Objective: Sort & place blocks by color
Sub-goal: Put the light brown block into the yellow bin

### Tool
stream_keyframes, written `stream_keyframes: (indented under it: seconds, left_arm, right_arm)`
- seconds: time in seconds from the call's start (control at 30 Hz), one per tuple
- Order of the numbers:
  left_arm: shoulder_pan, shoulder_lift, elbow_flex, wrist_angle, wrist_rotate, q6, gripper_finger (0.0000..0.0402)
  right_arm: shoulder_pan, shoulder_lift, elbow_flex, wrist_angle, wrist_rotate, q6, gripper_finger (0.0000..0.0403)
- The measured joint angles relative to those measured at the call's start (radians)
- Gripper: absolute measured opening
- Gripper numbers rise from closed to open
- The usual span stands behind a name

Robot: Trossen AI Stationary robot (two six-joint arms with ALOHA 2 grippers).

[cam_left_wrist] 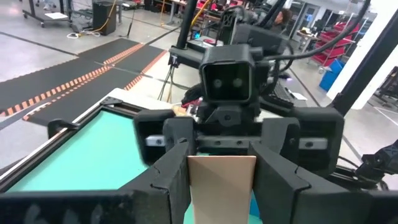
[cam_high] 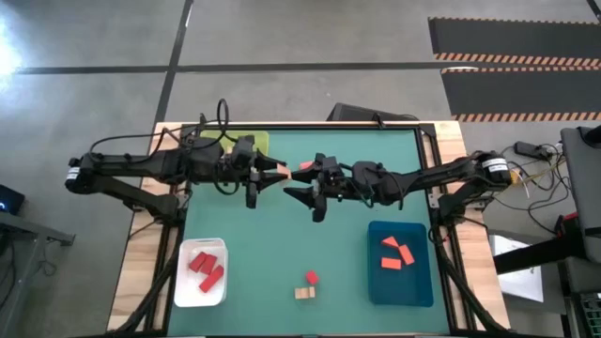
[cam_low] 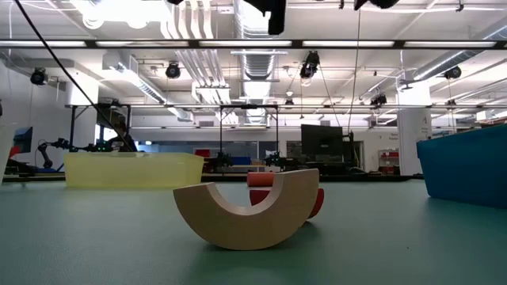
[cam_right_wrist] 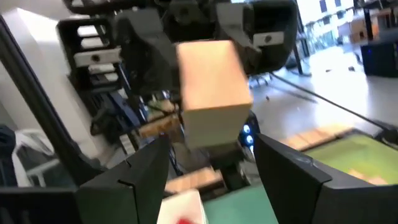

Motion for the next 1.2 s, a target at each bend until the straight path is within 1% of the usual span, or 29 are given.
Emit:
stream_keyframes:
  seconds: [0.1,0.2,0.23,0.37,0.5,0.6,0.73,0.83,0.9,1.2]
  left_arm:
    - [0.024,-0.005,0.000,-0.018,0.002,-0.001,0.0123]
    - [0.055,-0.011,0.000,-0.042,0.002,-0.001,0.0123]
    - [0.066,-0.012,0.005,-0.065,0.002,-0.001,0.0123]
    - [0.116,-0.001,0.051,-0.193,0.003,0.000,0.0123]
    - [0.179,0.027,0.115,-0.346,0.003,0.000,0.0123]
    - [0.239,0.057,0.171,-0.471,0.006,0.000,0.0123]
    - [0.339,0.123,0.235,-0.637,0.006,0.000,0.0123]
    - [0.424,0.184,0.262,-0.729,0.011,0.019,0.0123]
    - [0.477,0.226,0.267,-0.764,0.015,0.047,0.0123]
    - [0.696,0.443,0.248,-0.800,0.062,0.164,0.0123]
  right_arm:
    - [0.000,-0.046,0.000,-0.114,-0.001,0.006,0.0222]
    - [0.000,-0.106,0.000,-0.276,0.004,0.023,0.0223]
    - [0.000,-0.128,0.000,-0.339,0.020,0.032,0.0223]
    - [0.000,-0.218,0.000,-0.574,0.089,0.074,0.0223]
    - [0.000,-0.287,0.000,-0.719,0.136,0.105,0.0223]
    - [0.000,-0.320,0.000,-0.768,0.160,0.106,0.0224]
    - [0.000,-0.341,0.000,-0.777,0.188,0.092,0.0223]
    - [0.000,-0.344,0.000,-0.777,0.194,0.085,0.0220]
    - [0.000,-0.342,0.000,-0.777,0.194,0.080,0.0219]
    - [0.000,-0.315,0.000,-0.788,0.194,0.079,0.0219]
